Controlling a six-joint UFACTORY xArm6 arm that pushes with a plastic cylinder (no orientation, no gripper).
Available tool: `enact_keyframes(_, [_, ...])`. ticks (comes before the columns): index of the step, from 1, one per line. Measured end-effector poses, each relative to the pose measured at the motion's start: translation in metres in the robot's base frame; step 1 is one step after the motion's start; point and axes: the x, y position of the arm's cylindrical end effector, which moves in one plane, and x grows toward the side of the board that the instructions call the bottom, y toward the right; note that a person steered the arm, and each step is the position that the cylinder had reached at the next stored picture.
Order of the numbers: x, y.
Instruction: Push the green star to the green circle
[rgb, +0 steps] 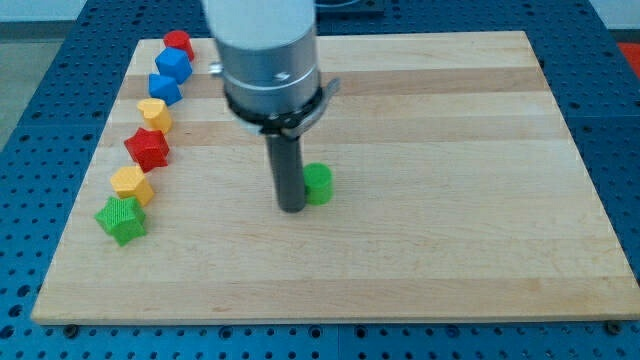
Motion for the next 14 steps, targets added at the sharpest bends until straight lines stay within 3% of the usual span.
enact_keyframes(1, [-0.001, 0.016])
enact_keyframes(2, [0.045, -0.008])
enact_keyframes(4, [0.102, -0.159])
enact_keyframes(6, [0.092, -0.267])
enact_keyframes(9, [0.036, -0.257])
enact_keyframes(12, [0.036, -0.153])
enact_keyframes(14, [0.064, -0.111])
